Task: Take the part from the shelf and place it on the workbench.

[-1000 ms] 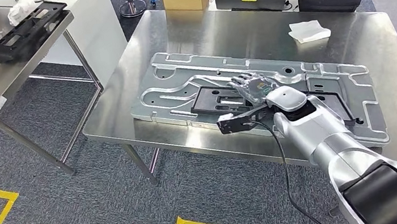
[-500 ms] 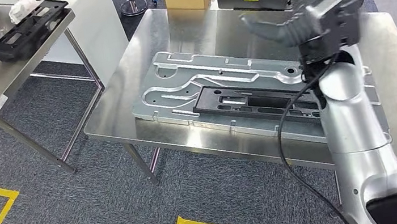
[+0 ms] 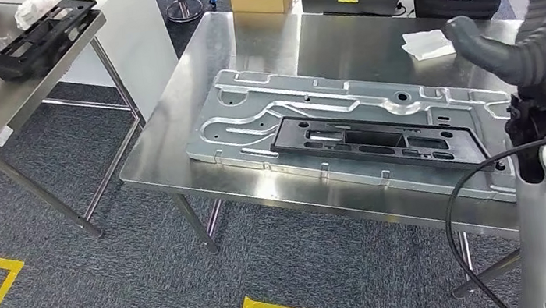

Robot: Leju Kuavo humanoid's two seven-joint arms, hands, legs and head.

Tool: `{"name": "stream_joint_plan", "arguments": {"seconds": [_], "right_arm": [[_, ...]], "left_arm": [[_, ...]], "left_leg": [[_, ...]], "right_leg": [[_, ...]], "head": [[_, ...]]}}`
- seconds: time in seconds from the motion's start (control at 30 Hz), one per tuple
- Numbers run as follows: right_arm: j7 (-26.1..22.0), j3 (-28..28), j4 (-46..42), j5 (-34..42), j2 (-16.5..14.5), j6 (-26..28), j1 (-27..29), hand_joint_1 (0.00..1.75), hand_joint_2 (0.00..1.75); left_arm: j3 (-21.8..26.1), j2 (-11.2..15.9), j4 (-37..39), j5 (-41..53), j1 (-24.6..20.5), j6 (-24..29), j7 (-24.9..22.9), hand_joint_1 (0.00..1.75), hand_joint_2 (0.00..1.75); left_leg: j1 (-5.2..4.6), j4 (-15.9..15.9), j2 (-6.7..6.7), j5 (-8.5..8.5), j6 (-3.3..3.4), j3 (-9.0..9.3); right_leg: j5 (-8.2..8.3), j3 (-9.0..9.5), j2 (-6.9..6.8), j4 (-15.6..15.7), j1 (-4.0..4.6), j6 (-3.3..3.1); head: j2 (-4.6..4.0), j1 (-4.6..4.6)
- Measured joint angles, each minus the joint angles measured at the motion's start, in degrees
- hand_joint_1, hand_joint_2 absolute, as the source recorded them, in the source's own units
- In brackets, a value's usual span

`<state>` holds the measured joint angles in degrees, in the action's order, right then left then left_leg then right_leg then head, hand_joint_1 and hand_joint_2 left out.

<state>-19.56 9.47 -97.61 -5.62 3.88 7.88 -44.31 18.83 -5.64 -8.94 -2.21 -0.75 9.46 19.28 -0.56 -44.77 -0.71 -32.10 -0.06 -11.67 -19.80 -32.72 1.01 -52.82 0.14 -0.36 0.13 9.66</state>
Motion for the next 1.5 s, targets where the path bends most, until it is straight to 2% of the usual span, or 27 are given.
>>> {"name": "stream_joint_plan", "arguments": {"seconds": [0.07, 0.1, 0.13, 0.2, 0.23, 0.27, 0.33, 0.4, 0.53, 0.6, 0.7, 0.73, 0.77, 0.8, 0.83, 0.9, 0.93, 1.03, 1.07, 1.13, 1.2, 1.23, 1.27, 1.3, 1.37, 1.43, 1.5], "right_arm": [[0.38, -0.66, -0.22, 0.02, 0.69, 1.48, 0.73, 0.00, 0.00], [0.63, -1.63, -0.39, 0.54, 1.88, 2.81, 1.73, 0.00, 0.00], [0.83, -2.81, -0.52, 1.21, 3.27, 4.08, 2.97, 0.00, 0.00], [1.02, -5.51, -0.49, 2.72, 6.28, 5.53, 5.53, 0.00, 0.00], [1.03, -6.46, -0.35, 3.03, 7.17, 5.56, 6.36, 0.00, 0.00], [1.06, -7.28, -0.20, 3.21, 7.94, 5.57, 6.96, 0.00, 0.00], [1.21, -8.33, 0.00, 3.36, 9.11, 5.55, 7.58, 0.00, 0.00], [1.53, -9.14, 0.37, 3.48, 10.28, 5.48, 8.08, 0.00, 0.00], [1.64, -10.92, 1.31, 3.32, 12.66, 5.28, 9.77, 0.00, 0.00], [1.10, -12.02, 1.35, 2.42, 13.29, 5.40, 11.65, 0.00, 0.00], [0.39, -14.05, 0.82, 1.15, 13.54, 5.36, 16.03, 0.00, 0.00], [0.26, -14.62, 0.65, 1.00, 13.55, 5.25, 17.18, 0.00, 0.00], [0.20, -15.15, 0.51, 0.89, 13.59, 5.15, 18.04, 0.00, 0.00], [0.17, -15.65, 0.36, 0.85, 13.66, 5.07, 18.70, 0.00, 0.00], [0.19, -16.18, 0.19, 0.86, 13.78, 4.98, 19.25, 0.00, 0.00], [0.27, -17.53, -0.17, 1.50, 14.44, 4.58, 20.41, 0.00, 0.00], [0.29, -18.38, -0.28, 2.15, 14.93, 4.23, 21.09, 0.00, 0.00], [-0.12, -21.17, -0.42, 4.24, 16.44, 3.18, 23.21, 0.00, 0.00], [-0.36, -22.05, -0.50, 4.57, 16.84, 3.00, 23.95, 0.00, 0.00], [-0.76, -23.65, -0.87, 4.66, 17.43, 2.84, 25.69, 0.00, 0.00], [-1.02, -25.04, -1.39, 4.35, 17.61, 2.83, 27.75, 0.00, 0.00], [-1.14, -25.69, -1.59, 4.14, 17.63, 2.83, 28.85, 0.00, 0.00], [-1.22, -26.41, -1.73, 3.95, 17.62, 2.77, 30.00, 0.00, 0.00], [-1.28, -27.23, -1.83, 3.82, 17.63, 2.66, 31.13, 0.00, 0.00], [-1.49, -29.21, -2.10, 4.06, 17.63, 2.16, 33.34, 0.00, 0.00], [-1.80, -31.33, -2.51, 4.85, 17.63, 1.49, 35.60, 0.00, 0.00], [-2.07, -33.67, -3.00, 5.34, 17.56, 1.00, 38.48, 0.00, 0.00]], "left_arm": [[0.08, -0.05, -0.01, 0.01, -0.05, -0.10, -0.01, 0.00, 0.00], [0.21, -0.11, -0.02, 0.01, -0.08, -0.36, -0.04, 0.00, 0.00], [0.35, -0.17, -0.03, 0.02, -0.10, -0.63, -0.07, 0.00, 0.00], [0.62, -0.24, -0.04, 0.02, -0.09, -1.09, -0.15, 0.00, 0.00], [0.68, -0.24, -0.04, 0.02, -0.06, -1.11, -0.18, 0.00, 0.00], [0.72, -0.25, -0.04, 0.02, -0.05, -1.12, -0.20, 0.00, 0.00], [0.78, -0.26, -0.04, -0.01, -0.10, -1.14, -0.22, 0.00, 0.00], [0.92, -0.27, -0.04, -0.10, -0.27, -1.15, -0.23, 0.00, 0.00], [1.12, -0.44, -0.10, -0.19, -0.65, -1.11, -0.16, 0.00, 0.00], [1.14, -0.48, -0.16, -0.16, -0.77, -1.22, -0.09, 0.00, 0.00], [1.15, -0.50, -0.19, -0.08, -0.73, -1.61, -0.08, 0.00, 0.00], [1.15, -0.51, -0.19, -0.07, -0.67, -1.70, -0.08, 0.00, 0.00], [1.15, -0.52, -0.19, -0.07, -0.60, -1.77, -0.09, 0.00, 0.00], [1.16, -0.52, -0.19, -0.06, -0.54, -1.82, -0.09, 0.00, 0.00], [1.17, -0.52, -0.19, -0.04, -0.52, -1.91, -0.09, 0.00, 0.00], [1.21, -0.50, -0.19, 0.01, -0.59, -2.11, -0.09, 0.00, 0.00], [1.22, -0.49, -0.20, 0.05, -0.62, -2.22, -0.08, 0.00, 0.00], [1.28, -0.52, -0.22, 0.11, -0.57, -2.53, -0.08, 0.00, 0.00], [1.33, -0.55, -0.23, 0.11, -0.52, -2.66, -0.08, 0.00, 0.00], [1.45, -0.61, -0.28, 0.14, -0.47, -2.90, -0.05, 0.00, 0.00], [1.52, -0.59, -0.34, 0.18, -0.48, -3.15, 0.03, 0.00, 0.00], [1.53, -0.59, -0.34, 0.20, -0.47, -3.33, 0.10, 0.00, 0.00], [1.54, -0.59, -0.34, 0.22, -0.45, -3.50, 0.19, 0.00, 0.00], [1.54, -0.59, -0.34, 0.25, -0.41, -3.67, 0.29, 0.00, 0.00], [1.54, -0.59, -0.34, 0.34, -0.36, -3.99, 0.51, 0.00, 0.00], [1.54, -0.59, -0.36, 0.63, -0.36, -4.21, 0.69, 0.00, 0.00], [1.54, -0.59, -0.37, 1.04, -0.41, -4.43, 0.76, 0.00, 0.00]], "left_leg": [[0.22, 0.20, 0.05, 0.38, 0.30, -0.15], [0.40, 0.23, 0.11, 0.81, 0.70, -0.50], [0.57, 0.10, 0.17, 1.20, 1.15, -0.97], [0.70, -1.04, 0.24, 1.35, 1.83, -2.21], [0.70, -1.81, 0.24, 0.97, 1.88, -2.60], [0.71, -2.59, 0.24, 0.43, 1.86, -2.83], [0.73, -4.28, 0.24, -1.11, 1.67, -2.88], [0.60, -6.12, 0.22, -2.76, 1.13, -3.52], [0.48, -7.85, 0.23, -4.45, -0.32, -4.67], [0.59, -10.93, 0.33, -6.48, -0.90, -6.12], [0.71, -23.23, 0.39, -11.48, -1.54, -12.92], [0.72, -26.27, 0.39, -11.81, -1.60, -14.97], [0.71, -27.24, 0.39, -10.86, -1.55, -16.10], [0.71, -25.84, 0.39, -8.71, -1.39, -16.14], [0.68, -22.58, 0.39, -5.90, -1.09, -15.31], [0.44, -15.66, 0.37, -2.04, -0.25, -13.13], [0.26, -13.70, 0.35, -1.16, 0.17, -12.68], [0.04, -12.62, 0.34, 0.37, 1.33, -13.56], [0.15, -12.24, 0.42, 1.21, 1.76, -13.96], [0.51, -11.49, 0.64, 3.11, 2.53, -15.14], [0.45, -11.49, 0.73, 4.50, 2.86, -16.81], [0.44, -11.62, 0.74, 5.09, 2.83, -17.72], [0.44, -11.83, 0.74, 5.62, 2.78, -18.67], [0.47, -12.14, 0.73, 6.08, 2.67, -19.61], [0.55, -13.03, 0.63, 6.74, 2.32, -21.32], [0.50, -13.87, 0.22, 7.19, 1.73, -22.48], [0.45, -14.12, -0.36, 7.80, 1.00, -22.94]], "right_leg": [[0.10, -0.26, -0.02, 0.09, 0.03, 0.26], [-0.92, -1.48, -0.10, -1.86, -0.02, 0.66], [-2.43, -3.42, -0.19, -5.25, -0.11, 1.12], [-5.89, -8.91, -0.37, -15.25, -0.43, 1.94], [-6.00, -10.71, -0.40, -18.29, -0.59, 2.11], [-4.96, -11.45, -0.44, -19.06, -0.75, 2.24], [-0.83, -9.65, -0.61, -14.08, -1.01, 2.34], [0.87, -7.41, -0.68, -9.64, -0.85, 1.99], [-1.69, -7.14, -0.85, -8.40, -0.60, -0.01], [-2.36, -6.83, -0.93, -7.66, -0.76, -0.57], [-2.42, -6.78, -1.22, -7.38, -0.79, -0.68], [-2.39, -6.84, -1.27, -7.41, -0.77, -0.70], [-2.31, -6.88, -1.29, -7.46, -0.76, -0.70], [-2.19, -6.91, -1.27, -7.50, -0.73, -0.69], [-2.01, -6.92, -1.25, -7.53, -0.70, -0.63], [-1.38, -7.01, -1.24, -7.45, -0.66, -0.22], [-0.93, -7.07, -1.29, -7.31, -0.68, 0.12], [0.78, -7.27, -1.39, -6.30, -0.85, 1.29], [0.52, -7.47, -1.28, -6.21, -0.84, 1.60], [-3.43, -8.57, -1.04, -8.93, -0.86, 2.08], [-9.20, -10.03, -0.99, -15.49, -1.00, 2.46], [-10.62, -10.44, -0.99, -18.79, -1.06, 2.65], [-10.65, -10.22, -1.00, -20.93, -1.16, 2.82], [-9.59, -9.18, -1.00, -21.37, -1.26, 2.96], [-7.18, -4.29, -0.93, -16.43, -1.50, 3.07], [-8.12, 1.32, -0.10, -8.84, -1.50, 2.82], [-9.53, 3.45, 0.25, -5.36, -1.26, 2.35]], "head": [[0.00, -0.01], [0.00, 0.00], [-0.01, 0.00], [-0.01, 0.00], [-0.02, -0.01], [-0.02, -0.01], [-0.02, -0.01], [0.00, -0.02], [0.00, 0.10], [0.00, 0.11], [0.00, 0.11], [0.01, 0.11], [0.01, 0.11], [0.00, 0.11], [0.00, 0.11], [0.00, 0.11], [0.00, 0.11], [-0.01, 0.10], [-0.01, 0.09], [-0.02, 0.08], [-0.02, 0.09], [-0.02, 0.08], [-0.02, 0.08], [-0.01, 0.08], [-0.01, 0.09], [0.00, 0.09], [0.00, 0.10]]}}
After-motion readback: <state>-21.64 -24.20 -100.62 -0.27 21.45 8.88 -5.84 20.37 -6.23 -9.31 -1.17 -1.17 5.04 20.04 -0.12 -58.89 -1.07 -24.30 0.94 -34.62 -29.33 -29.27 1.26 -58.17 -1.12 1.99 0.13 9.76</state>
